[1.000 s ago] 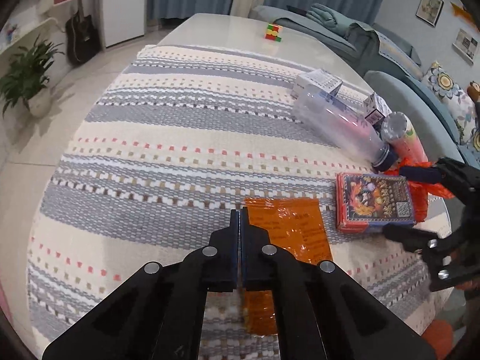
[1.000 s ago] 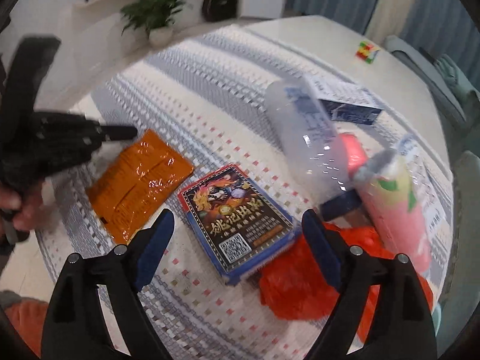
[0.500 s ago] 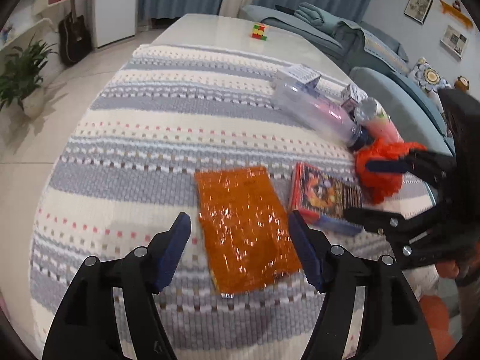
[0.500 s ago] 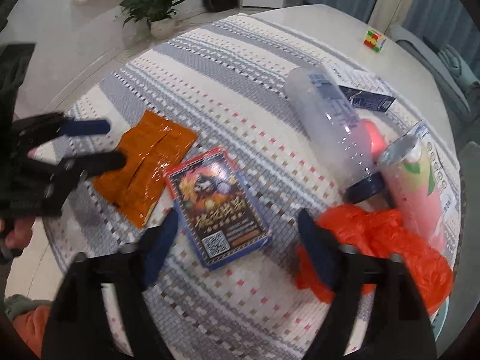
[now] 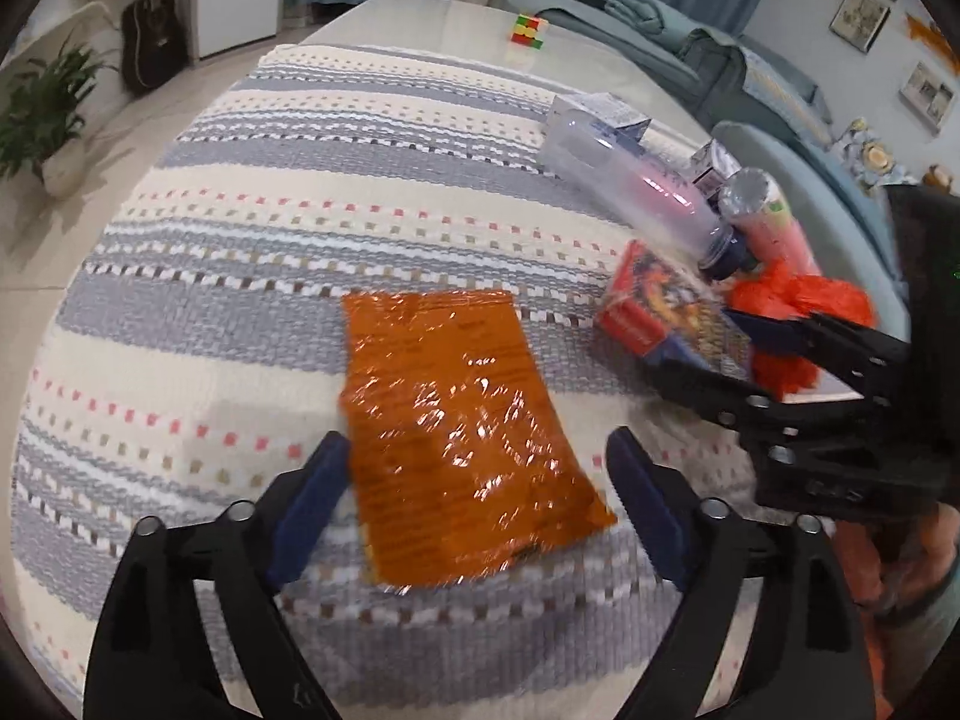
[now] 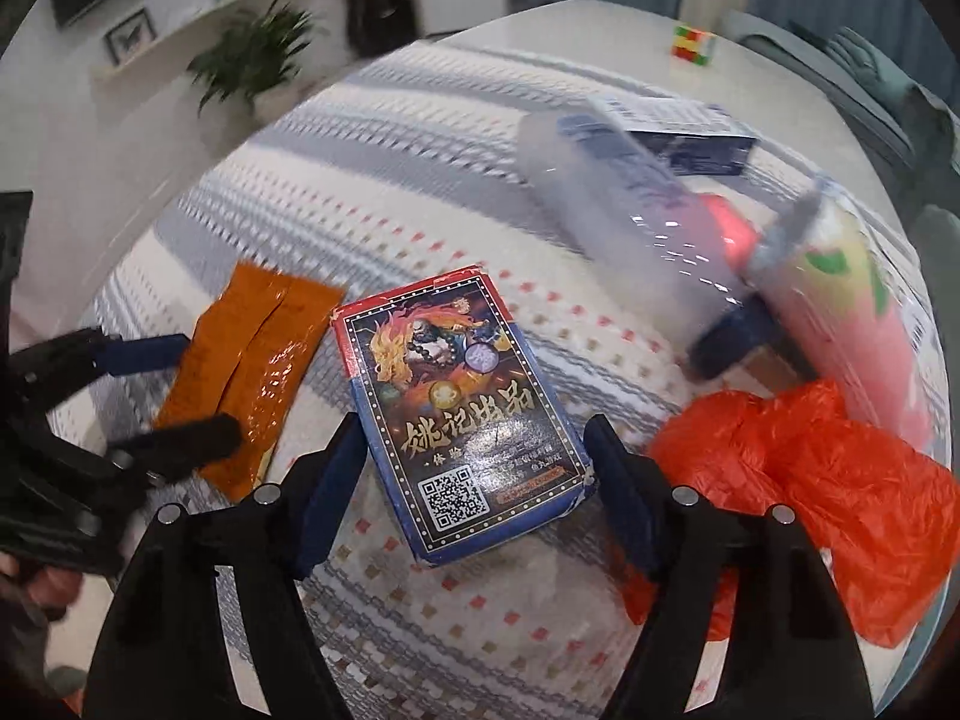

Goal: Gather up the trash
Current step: 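Grasp the orange snack wrapper with the left tool while the right tool grasps the card box, then carry wrapper and card box over the blue basket and release both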

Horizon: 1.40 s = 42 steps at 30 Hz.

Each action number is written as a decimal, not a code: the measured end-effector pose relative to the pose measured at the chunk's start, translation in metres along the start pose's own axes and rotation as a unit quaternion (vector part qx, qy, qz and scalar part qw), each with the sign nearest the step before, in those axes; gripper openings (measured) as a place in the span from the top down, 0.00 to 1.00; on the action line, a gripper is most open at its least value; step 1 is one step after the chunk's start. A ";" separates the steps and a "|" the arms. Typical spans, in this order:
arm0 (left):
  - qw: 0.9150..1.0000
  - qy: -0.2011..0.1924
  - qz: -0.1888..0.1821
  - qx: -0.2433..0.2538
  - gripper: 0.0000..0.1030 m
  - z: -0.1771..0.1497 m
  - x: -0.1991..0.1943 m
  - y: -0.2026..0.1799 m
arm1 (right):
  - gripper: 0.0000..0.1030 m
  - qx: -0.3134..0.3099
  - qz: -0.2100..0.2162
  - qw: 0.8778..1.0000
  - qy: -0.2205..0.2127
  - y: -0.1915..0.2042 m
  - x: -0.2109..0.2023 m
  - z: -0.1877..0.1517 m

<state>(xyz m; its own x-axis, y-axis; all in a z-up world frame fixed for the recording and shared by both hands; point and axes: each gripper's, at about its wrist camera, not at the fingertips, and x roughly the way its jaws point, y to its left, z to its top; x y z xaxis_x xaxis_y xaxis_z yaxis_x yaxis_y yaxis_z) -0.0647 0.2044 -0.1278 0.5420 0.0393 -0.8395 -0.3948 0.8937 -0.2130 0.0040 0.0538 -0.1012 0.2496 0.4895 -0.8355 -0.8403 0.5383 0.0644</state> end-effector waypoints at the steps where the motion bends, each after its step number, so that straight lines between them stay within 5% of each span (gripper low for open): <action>1: 1.000 0.003 0.016 0.007 0.16 0.002 0.004 -0.006 | 0.32 0.007 0.000 1.000 -0.001 -0.003 0.000 0.000; 7: 0.994 0.009 0.095 0.061 0.20 0.000 0.014 -0.029 | 0.32 0.036 0.004 0.999 -0.012 -0.013 -0.001 -0.003; 9: 0.993 0.000 0.092 0.068 0.34 -0.003 0.010 -0.030 | 0.32 0.041 0.013 0.999 -0.023 -0.014 -0.006 -0.004; 15: 0.996 -0.020 0.064 0.056 0.56 -0.005 -0.003 -0.020 | 0.32 0.067 0.039 0.995 -0.061 -0.025 -0.028 -0.004; 20: 0.996 -0.067 0.025 0.049 0.60 0.003 -0.027 -0.024 | 0.32 0.073 0.033 0.992 -0.099 -0.027 -0.057 -0.001; 30: 0.976 -0.176 -0.065 0.112 0.61 0.045 -0.086 -0.115 | 0.32 0.113 -0.074 0.972 -0.193 -0.070 -0.159 -0.020; 42: 0.942 -0.172 -0.167 0.234 0.60 0.078 -0.079 -0.298 | 0.32 0.258 -0.232 0.911 -0.221 -0.211 -0.246 -0.108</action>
<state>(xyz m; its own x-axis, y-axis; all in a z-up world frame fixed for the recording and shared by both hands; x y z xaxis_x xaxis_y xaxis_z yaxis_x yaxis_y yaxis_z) 0.0680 -0.0299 0.0415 0.8180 -0.2086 -0.5360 0.1669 0.9779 -0.1260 0.0678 -0.2539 0.0314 0.7862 0.2936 -0.5437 -0.2852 0.9530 0.1021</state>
